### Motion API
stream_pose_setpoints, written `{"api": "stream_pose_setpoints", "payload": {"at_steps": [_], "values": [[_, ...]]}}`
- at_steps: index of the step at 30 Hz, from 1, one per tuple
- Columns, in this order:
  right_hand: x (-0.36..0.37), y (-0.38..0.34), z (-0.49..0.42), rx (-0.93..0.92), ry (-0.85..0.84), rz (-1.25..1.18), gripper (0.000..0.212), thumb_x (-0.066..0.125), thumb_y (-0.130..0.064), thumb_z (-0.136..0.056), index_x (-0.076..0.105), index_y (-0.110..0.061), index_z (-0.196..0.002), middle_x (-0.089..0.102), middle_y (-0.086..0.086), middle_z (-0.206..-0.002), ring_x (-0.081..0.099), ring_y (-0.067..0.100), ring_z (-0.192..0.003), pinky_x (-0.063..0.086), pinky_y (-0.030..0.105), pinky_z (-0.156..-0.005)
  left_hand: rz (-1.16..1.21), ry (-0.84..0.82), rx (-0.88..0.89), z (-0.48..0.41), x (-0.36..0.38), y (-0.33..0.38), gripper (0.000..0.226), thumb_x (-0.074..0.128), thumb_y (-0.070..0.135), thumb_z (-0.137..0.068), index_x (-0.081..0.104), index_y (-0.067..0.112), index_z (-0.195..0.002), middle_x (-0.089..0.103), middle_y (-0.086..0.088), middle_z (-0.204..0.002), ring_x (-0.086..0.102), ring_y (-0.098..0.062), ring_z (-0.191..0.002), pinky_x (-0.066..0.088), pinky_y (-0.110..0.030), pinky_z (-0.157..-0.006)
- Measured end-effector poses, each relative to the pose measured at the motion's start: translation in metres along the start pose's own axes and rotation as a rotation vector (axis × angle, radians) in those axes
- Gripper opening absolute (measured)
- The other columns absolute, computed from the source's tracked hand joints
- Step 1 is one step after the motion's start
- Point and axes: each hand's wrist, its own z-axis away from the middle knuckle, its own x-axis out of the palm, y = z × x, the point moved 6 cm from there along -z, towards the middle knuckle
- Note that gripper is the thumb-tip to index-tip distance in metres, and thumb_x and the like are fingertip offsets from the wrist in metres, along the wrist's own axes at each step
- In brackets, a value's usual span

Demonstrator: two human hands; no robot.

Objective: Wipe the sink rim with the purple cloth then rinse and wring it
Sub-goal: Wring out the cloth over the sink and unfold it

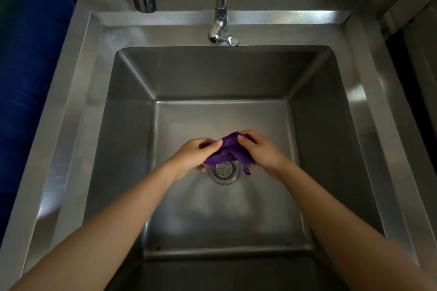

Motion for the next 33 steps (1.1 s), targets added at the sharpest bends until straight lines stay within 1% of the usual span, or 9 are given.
{"api": "stream_pose_setpoints", "payload": {"at_steps": [5,8,14,18,20,22,25,28,33], "values": [[0.003,-0.016,0.006,-0.199,0.297,0.412,0.046,0.041,-0.043,-0.095,0.051,-0.01,-0.065,0.054,0.006,-0.063,0.051,0.023,-0.064,0.034,0.03,-0.057,0.016,0.311,-0.107,-0.006,0.011,-0.007,0.06,0.046,0.06,-0.085,0.062,0.008,-0.063,0.065,-0.011,-0.067,0.064,-0.028,-0.067,0.054,-0.033,-0.064],[-0.001,-0.021,0.011,-0.225,0.388,0.564,0.046,0.035,-0.038,-0.098,0.054,-0.009,-0.068,0.065,0.021,-0.077,0.059,0.036,-0.075,0.036,0.034,-0.063,-0.117,0.374,-0.037,-0.007,0.02,0.007,0.063,0.041,0.06,-0.088,0.047,0.012,-0.048,0.054,-0.007,-0.055,0.056,-0.029,-0.063,0.045,-0.037,-0.063],[-0.025,-0.022,0.023,-0.185,0.404,0.488,0.043,0.035,-0.037,-0.098,0.055,-0.006,-0.075,0.066,0.023,-0.088,0.059,0.036,-0.082,0.037,0.032,-0.068,-0.234,0.399,0.059,-0.005,0.032,0.039,0.064,0.04,0.056,-0.09,0.062,0.001,-0.066,0.054,-0.004,-0.056,0.054,-0.025,-0.061,0.039,-0.032,-0.062],[-0.058,-0.023,0.044,-0.14,0.23,0.289,0.03,0.047,-0.035,-0.095,0.059,-0.009,-0.102,0.062,0.009,-0.095,0.057,0.02,-0.086,0.046,0.029,-0.074,-0.107,0.043,0.127,0.0,0.036,0.061,0.042,0.051,0.052,-0.087,0.067,0.017,-0.071,0.059,0.002,-0.055,0.053,-0.015,-0.052,0.041,-0.025,-0.051],[-0.077,-0.034,0.063,-0.192,0.249,0.242,0.02,0.056,-0.028,-0.091,0.06,-0.011,-0.101,0.063,0.008,-0.093,0.059,0.019,-0.085,0.05,0.033,-0.079,-0.163,-0.195,0.18,0.014,0.041,0.081,0.018,0.058,0.036,-0.088,0.066,0.023,-0.08,0.063,0.009,-0.053,0.054,-0.009,-0.05,0.042,-0.019,-0.046],[-0.091,-0.051,0.087,-0.257,0.292,0.19,0.011,0.062,-0.02,-0.087,0.061,-0.012,-0.096,0.062,0.001,-0.083,0.058,0.01,-0.073,0.049,0.019,-0.068,-0.185,-0.306,0.212,0.03,0.042,0.106,0.008,0.058,0.025,-0.089,0.064,0.024,-0.084,0.066,0.01,-0.056,0.057,-0.005,-0.049,0.047,-0.016,-0.047],[-0.105,-0.073,0.121,-0.314,0.368,0.134,0.007,0.067,-0.014,-0.083,0.063,-0.019,-0.081,0.061,-0.006,-0.074,0.055,-0.004,-0.061,0.042,0.006,-0.058,-0.387,-0.263,0.329,0.053,0.039,0.15,0.016,0.055,0.03,-0.091,0.065,0.022,-0.082,0.064,0.004,-0.065,0.055,-0.006,-0.055,0.045,-0.011,-0.053],[-0.115,-0.08,0.144,-0.348,0.379,0.064,0.011,0.067,-0.009,-0.082,0.063,-0.019,-0.079,0.065,-0.005,-0.074,0.059,-0.006,-0.061,0.048,0.01,-0.065,-0.698,-0.147,0.532,0.073,0.038,0.19,0.026,0.054,0.039,-0.09,0.068,0.02,-0.099,0.068,-0.001,-0.088,0.06,-0.013,-0.08,0.046,-0.025,-0.075],[-0.131,-0.099,0.181,-0.409,0.468,0.008,0.013,0.067,-0.015,-0.083,0.064,-0.027,-0.076,0.064,-0.01,-0.074,0.058,0.004,-0.07,0.047,0.022,-0.073,-0.519,-0.207,0.545,0.098,0.042,0.22,0.035,0.056,0.048,-0.085,0.072,0.016,-0.086,0.07,-0.001,-0.08,0.062,-0.015,-0.076,0.044,-0.028,-0.08]]}}
